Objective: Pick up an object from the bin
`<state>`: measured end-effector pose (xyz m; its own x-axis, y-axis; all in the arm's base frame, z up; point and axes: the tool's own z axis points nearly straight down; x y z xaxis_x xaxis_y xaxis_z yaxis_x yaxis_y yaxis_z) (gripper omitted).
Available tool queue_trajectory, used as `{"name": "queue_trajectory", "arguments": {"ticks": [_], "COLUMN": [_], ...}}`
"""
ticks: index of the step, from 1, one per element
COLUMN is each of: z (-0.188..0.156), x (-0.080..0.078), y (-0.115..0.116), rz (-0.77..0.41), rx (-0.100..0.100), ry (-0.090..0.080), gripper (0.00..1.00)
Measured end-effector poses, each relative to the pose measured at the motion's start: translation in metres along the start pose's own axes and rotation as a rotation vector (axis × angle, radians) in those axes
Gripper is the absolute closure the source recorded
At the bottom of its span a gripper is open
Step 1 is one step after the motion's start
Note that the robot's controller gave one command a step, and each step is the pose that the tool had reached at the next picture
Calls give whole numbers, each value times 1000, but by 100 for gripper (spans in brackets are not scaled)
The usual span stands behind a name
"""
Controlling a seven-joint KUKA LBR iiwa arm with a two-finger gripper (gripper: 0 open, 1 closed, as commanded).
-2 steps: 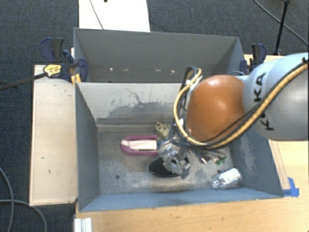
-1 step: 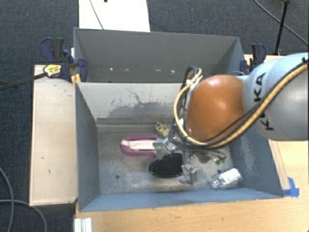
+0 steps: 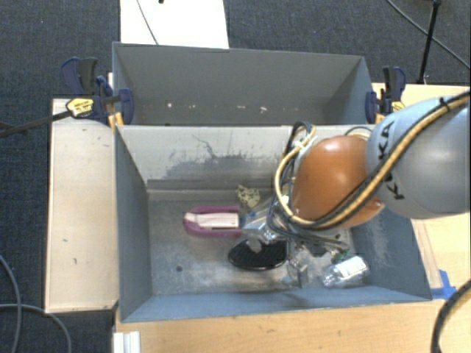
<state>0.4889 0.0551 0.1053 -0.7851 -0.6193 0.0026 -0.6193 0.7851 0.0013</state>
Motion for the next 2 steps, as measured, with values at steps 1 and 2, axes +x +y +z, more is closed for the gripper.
{"name": "queue_trajectory", "arguments": {"ticks": [1,2], "z": [33,32], "x": [-2,1], "y": [1,0], "rz": [-5,-2], "rx": [4,2], "ry": [-20,-9], "gripper": [0,100]}}
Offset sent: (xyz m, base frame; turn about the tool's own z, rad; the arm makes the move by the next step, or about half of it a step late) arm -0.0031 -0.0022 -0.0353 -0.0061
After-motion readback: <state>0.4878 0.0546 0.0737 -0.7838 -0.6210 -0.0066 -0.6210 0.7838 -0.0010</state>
